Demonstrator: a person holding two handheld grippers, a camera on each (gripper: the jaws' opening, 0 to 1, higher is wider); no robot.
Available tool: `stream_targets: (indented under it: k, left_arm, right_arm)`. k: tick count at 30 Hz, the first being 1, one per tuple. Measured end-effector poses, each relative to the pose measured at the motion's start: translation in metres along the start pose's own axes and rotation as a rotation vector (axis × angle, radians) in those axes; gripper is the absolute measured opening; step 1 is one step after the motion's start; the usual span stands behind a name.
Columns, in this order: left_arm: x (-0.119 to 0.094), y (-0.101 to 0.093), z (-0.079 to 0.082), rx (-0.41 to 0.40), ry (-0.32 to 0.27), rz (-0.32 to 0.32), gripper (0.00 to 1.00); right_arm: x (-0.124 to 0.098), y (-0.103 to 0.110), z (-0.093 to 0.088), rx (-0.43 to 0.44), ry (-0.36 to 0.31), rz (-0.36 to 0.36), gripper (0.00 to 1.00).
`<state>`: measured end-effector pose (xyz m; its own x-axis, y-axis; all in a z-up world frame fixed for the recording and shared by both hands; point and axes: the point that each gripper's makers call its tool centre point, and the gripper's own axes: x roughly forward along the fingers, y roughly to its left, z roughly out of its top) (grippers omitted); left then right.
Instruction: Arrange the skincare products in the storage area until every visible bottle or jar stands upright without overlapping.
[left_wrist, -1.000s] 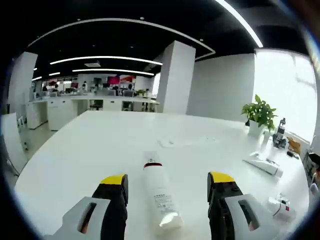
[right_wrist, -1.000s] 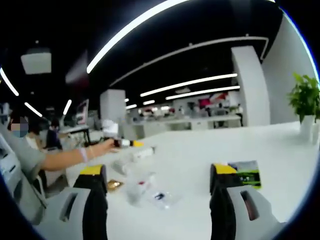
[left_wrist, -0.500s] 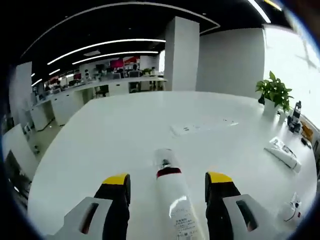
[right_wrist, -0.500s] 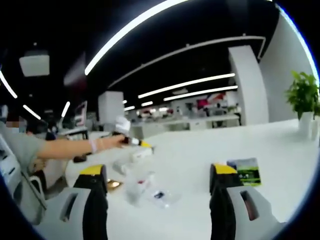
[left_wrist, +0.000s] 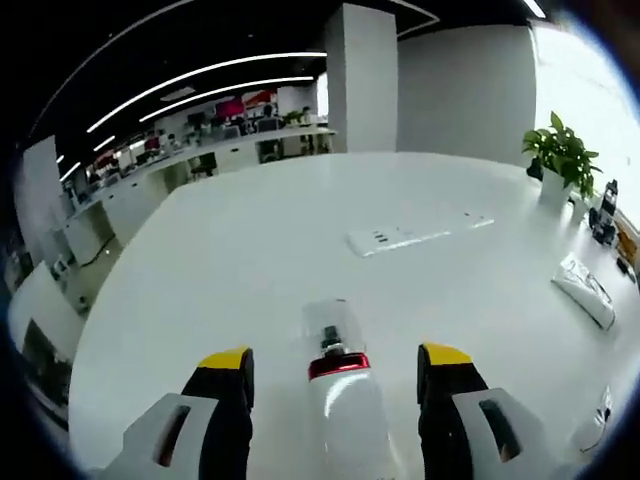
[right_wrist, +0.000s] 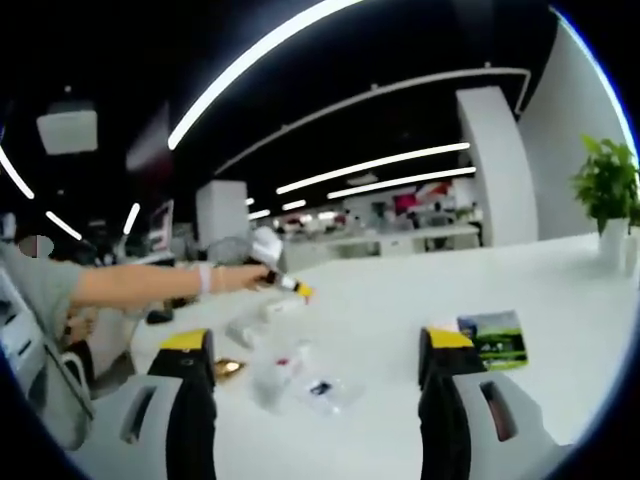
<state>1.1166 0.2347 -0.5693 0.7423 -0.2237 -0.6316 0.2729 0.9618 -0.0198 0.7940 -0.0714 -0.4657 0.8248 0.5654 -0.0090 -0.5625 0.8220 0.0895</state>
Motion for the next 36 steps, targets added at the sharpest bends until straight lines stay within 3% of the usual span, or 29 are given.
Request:
stream_targets:
  k: [4, 8, 11, 16, 23, 24, 27, 29, 31, 36]
  left_arm:
    - [0.006, 0.002, -0.004, 0.019, 0.034, 0.019, 0.67]
    - [0.005, 0.004, -0.003, 0.059, 0.023, 0.051, 0.55]
    - [0.010, 0.001, -0.006, 0.051, 0.063, 0.030, 0.56]
    - [0.016, 0.003, 0.000, 0.086, 0.056, 0.058, 0.52]
    - [0.021, 0.002, -0.015, 0.084, 0.116, 0.056, 0.51]
    - [0.023, 0.001, -0.010, 0.082, 0.093, 0.047, 0.50]
    - [0.027, 0.004, -0.007, 0.088, 0.137, 0.053, 0.47]
    - [0.023, -0.004, -0.013, 0.094, 0.169, 0.023, 0.37]
    - [0.021, -0.006, -0.011, 0.100, 0.166, 0.039, 0.34]
    - [0.021, -0.007, -0.011, 0.154, 0.199, 0.044, 0.33]
  right_arm:
    - [0.000, 0.000, -0.001, -0.001, 0.009, -0.001, 0.82]
    - [-0.001, 0.000, -0.002, -0.002, 0.010, -0.005, 0.82]
    - [-0.002, -0.002, -0.004, 0.002, 0.010, -0.014, 0.82]
    - [-0.002, -0.002, -0.004, 0.006, 0.005, -0.009, 0.82]
    - [-0.003, 0.000, -0.004, 0.004, 0.003, -0.006, 0.81]
    - [-0.003, 0.000, -0.004, 0.005, 0.002, -0.007, 0.81]
    - [-0.003, -0.001, -0.006, 0.007, 0.007, -0.010, 0.81]
    - [-0.002, -0.002, -0.007, 0.013, 0.008, -0.009, 0.81]
    - [-0.002, -0.002, -0.007, 0.017, 0.007, -0.004, 0.81]
    - [0.000, -0.001, -0.011, 0.015, 0.023, 0.005, 0.80]
